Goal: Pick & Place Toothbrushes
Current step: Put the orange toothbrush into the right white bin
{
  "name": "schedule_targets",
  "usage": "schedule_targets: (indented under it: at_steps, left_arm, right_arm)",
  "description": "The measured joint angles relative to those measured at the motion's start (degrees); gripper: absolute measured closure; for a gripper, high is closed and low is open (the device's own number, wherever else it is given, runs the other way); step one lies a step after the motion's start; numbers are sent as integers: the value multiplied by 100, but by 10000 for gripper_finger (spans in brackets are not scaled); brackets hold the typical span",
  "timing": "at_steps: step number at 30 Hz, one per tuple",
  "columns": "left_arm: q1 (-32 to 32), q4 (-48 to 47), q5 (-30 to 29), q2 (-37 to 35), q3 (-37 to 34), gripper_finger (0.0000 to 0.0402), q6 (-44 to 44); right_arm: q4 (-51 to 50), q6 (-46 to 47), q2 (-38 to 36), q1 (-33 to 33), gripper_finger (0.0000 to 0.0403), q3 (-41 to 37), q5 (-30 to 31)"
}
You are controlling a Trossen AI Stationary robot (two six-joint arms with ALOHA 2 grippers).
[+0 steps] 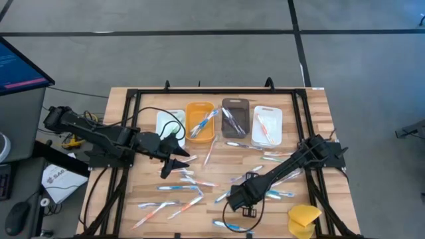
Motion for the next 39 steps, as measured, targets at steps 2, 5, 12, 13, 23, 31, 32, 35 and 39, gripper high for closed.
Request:
schedule_targets:
  at_steps: [2,5,12,13,23,31,32,35,39]
  left_arm:
    - [0,0,1,0,0,189,21]
    - [0,7,-1,0,0,189,23]
    - [0,1,-1,0,0,188,41]
    - [0,0,-1,0,0,189,41]
    - [0,-7,-4,0,0,188,157]
    - [0,-4,-5,0,0,188,338]
    - [0,-7,-5,0,0,189,338]
    - [0,-7,-5,0,0,188,435]
    - [0,-7,-5,0,0,188,452]
  right_arm:
    - [-300,65,-115,-2,397,178,-22]
    - [-865,159,-210,9,396,454,-61]
    - [-2137,121,-228,6,397,1551,-144]
    - [-2338,124,-228,-8,397,1730,-142]
    - [-3433,-48,-373,-385,395,3212,310]
    - [-3421,-324,-1041,-1021,395,3241,969]
    - [-3458,-332,-1180,-1110,395,3206,1112]
    - [-3441,-250,-1627,-1379,395,3025,1553]
    - [-3436,36,-2276,-1757,394,2739,1917]
